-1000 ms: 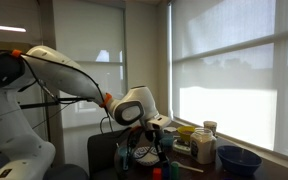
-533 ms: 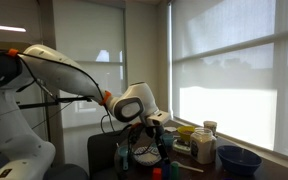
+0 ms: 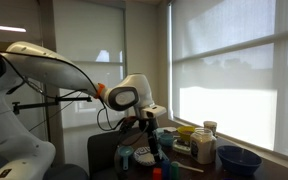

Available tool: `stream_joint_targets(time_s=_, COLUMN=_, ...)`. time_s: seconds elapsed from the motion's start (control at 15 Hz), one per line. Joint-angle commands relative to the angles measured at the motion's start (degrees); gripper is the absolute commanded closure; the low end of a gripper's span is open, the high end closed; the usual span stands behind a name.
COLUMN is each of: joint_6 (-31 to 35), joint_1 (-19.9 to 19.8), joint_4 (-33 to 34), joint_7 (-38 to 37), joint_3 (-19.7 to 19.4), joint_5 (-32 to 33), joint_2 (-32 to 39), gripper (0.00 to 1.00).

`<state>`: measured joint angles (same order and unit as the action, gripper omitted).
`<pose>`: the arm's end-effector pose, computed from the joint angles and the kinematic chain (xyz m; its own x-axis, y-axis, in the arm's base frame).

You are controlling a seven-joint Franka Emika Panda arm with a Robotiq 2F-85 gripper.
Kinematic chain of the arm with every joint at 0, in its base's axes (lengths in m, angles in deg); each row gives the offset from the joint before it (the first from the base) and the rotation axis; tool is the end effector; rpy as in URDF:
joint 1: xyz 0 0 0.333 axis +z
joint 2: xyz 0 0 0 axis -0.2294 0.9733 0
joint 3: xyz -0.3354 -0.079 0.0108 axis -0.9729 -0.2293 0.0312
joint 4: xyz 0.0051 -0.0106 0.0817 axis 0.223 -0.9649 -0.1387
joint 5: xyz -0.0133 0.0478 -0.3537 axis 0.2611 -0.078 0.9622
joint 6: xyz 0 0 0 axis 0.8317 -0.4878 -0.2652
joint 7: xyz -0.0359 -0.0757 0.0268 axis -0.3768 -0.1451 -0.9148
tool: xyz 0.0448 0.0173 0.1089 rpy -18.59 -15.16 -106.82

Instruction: Move the blue object towards the green object and then lift the orange object and put it on top of the blue and green objects

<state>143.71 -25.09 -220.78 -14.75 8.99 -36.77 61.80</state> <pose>0.3733 -0.0767 0.5025 0.8483 -0.4636 0.2559 -0.4920 -0.8687 0.0571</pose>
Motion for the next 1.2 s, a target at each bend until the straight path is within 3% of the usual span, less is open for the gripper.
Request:
stream_joint_targets(time_s=0.0, joint_6=-5.13, joint_1=-1.8, joint_4=-0.07, joint_7=0.08, joint_3=0.26, joint_5=3.95, joint_2=-1.48, gripper=0.0)
stream_joint_targets(time_s=0.8, joint_6=-0.66, joint_1=-1.4, joint_4=-3.51, joint_7=1.49, joint_3=-2.89, joint_5=2.07, joint_2=0.32, gripper=0.02)
stream_joint_targets(time_s=1.0, joint_6=1.46, joint_1=-1.48, joint_4=-4.12, joint_7=1.42, joint_3=-3.27, joint_5=1.81, joint_2=0.86, gripper=0.1)
stream_joint_targets(time_s=1.13, joint_6=3.32, joint_1=-1.41, joint_4=-4.55, joint_7=1.44, joint_3=-3.58, joint_5=1.25, joint_2=1.16, gripper=0.27)
